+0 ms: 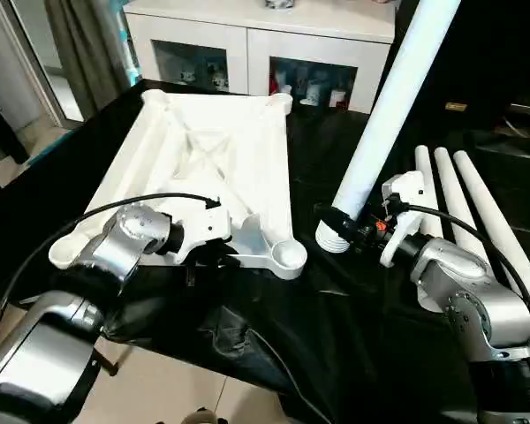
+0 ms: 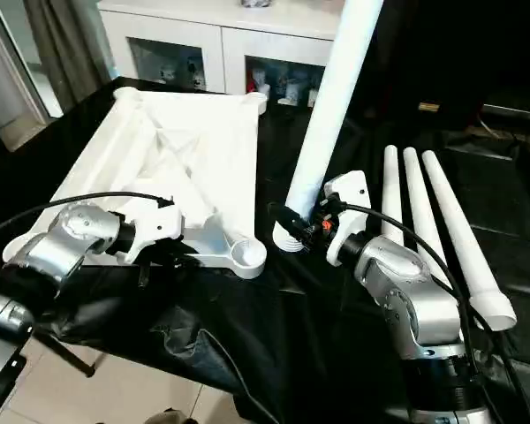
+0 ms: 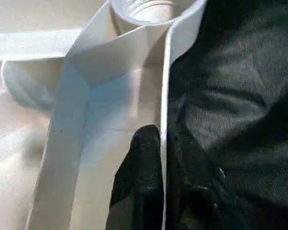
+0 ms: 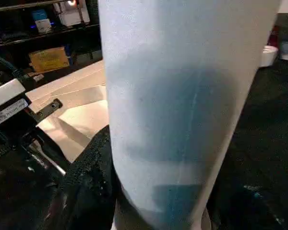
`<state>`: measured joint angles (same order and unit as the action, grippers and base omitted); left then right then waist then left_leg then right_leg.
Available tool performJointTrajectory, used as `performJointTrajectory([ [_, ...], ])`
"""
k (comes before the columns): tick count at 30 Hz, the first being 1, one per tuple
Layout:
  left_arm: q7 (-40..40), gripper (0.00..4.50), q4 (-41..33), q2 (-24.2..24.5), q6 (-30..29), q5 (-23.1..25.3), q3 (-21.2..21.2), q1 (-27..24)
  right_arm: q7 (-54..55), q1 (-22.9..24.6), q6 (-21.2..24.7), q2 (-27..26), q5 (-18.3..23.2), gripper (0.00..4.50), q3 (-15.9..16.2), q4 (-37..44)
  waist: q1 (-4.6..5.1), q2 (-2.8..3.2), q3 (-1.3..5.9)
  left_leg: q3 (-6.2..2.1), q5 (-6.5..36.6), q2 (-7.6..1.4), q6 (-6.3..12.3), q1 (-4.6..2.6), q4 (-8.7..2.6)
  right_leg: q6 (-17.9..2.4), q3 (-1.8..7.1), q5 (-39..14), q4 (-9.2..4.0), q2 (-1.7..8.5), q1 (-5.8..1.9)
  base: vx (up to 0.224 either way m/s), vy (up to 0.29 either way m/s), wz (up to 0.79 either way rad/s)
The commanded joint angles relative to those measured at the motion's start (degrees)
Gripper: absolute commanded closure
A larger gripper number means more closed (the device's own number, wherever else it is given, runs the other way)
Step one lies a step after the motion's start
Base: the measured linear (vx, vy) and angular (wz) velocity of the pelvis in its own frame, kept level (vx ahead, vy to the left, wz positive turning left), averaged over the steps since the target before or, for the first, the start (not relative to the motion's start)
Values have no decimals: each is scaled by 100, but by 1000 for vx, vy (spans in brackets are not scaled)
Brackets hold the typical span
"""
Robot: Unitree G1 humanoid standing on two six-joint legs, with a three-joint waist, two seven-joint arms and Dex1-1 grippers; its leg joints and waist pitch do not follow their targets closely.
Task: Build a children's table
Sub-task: Insert table leg to table base
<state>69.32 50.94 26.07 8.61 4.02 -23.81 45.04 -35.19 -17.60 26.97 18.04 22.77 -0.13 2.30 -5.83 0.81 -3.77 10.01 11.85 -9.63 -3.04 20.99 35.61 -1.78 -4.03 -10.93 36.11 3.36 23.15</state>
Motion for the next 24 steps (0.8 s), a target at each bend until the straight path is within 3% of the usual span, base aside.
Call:
performJointTrajectory([
  [1, 16, 443, 56, -10, -84, -150, 159, 103, 5, 21, 35, 56, 42, 258, -40, 231, -6, 16, 408, -162, 692, -362, 12, -27, -469, -1201, 368, -701, -421, 602, -368, 0, 0, 0],
  [4, 268, 449, -170, -144, -444, -503, 355, 89, -8, 55, 98, 62, 116, 258, -94, 261, 15, 29, 402, -156, 678, -352, 57, -28, -457, -1281, 366, -560, -419, 599, -368, 0, 0, 0],
  [5, 397, 450, -411, -212, -672, -684, 409, 22, -49, 99, 167, 72, 173, 258, -100, 277, 4, 88, 427, -159, 615, -367, 81, -33, -443, -1389, 363, -367, -396, 607, -381, 0, 0, 0],
  [6, 479, 450, -575, -256, -819, -797, 438, -26, -79, 130, 215, 79, 211, 258, -102, 287, -4, 80, 426, -162, 593, -369, 105, -34, -443, -1425, 362, -310, -392, 606, -378, 0, 0, 0],
  [7, 475, 450, -758, -378, -933, -838, 425, -158, -120, 184, 271, 107, 168, 258, -25, 259, -26, 116, 451, -165, 540, -384, 121, -35, -432, -1506, 362, -189, -365, 618, -391, 0, 0, 0],
  [9, 450, 450, -740, -429, -905, -811, 424, -185, -123, 194, 289, 111, 150, 258, -1, 243, -29, 89, 436, -147, 499, -362, 196, -21, -421, -1519, 356, -139, -387, 592, -385, 0, 0, 0],
  [10, 345, 450, -695, -497, -798, -728, 389, -237, -59, 194, 334, 78, 137, 258, 0, 207, -38, 53, 449, -134, 482, -355, 232, -26, -416, -1483, 359, -224, -398, 595, -395, 0, 0, 0],
  [13, 283, 450, -639, -533, -707, -665, 374, -262, -1, 184, 366, 43, 131, 258, 1, 182, -67, 77, 423, -139, 565, -362, 204, -33, -426, -1292, 361, -749, -451, 600, -370, 0, 0, 0],
  [15, 27, 450, -562, -669, -500, -511, 312, -336, 41, 89, 380, -25, 86, 258, 68, 50, -31, -15, 381, -127, 619, -365, 197, -30, -451, -1191, 363, -983, -482, 583, -350, 0, 0, 0],
  [17, -87, 450, -538, -729, -450, -427, 271, -365, 38, 37, 304, -46, 18, 258, 114, -73, -21, 8, 376, -129, 652, -359, 196, -35, -447, -1103, 367, -1281, -508, 602, -340, 0, 0, 0],
  [24, -493, 450, -519, -816, -496, -140, 196, -449, -43, -199, 225, -46, -132, 258, 280, -432, -17, 2, 363, -127, 584, -356, 247, -30, -450, -1014, 365, -1299, -510, 591, -318, 0, 0, 0],
])
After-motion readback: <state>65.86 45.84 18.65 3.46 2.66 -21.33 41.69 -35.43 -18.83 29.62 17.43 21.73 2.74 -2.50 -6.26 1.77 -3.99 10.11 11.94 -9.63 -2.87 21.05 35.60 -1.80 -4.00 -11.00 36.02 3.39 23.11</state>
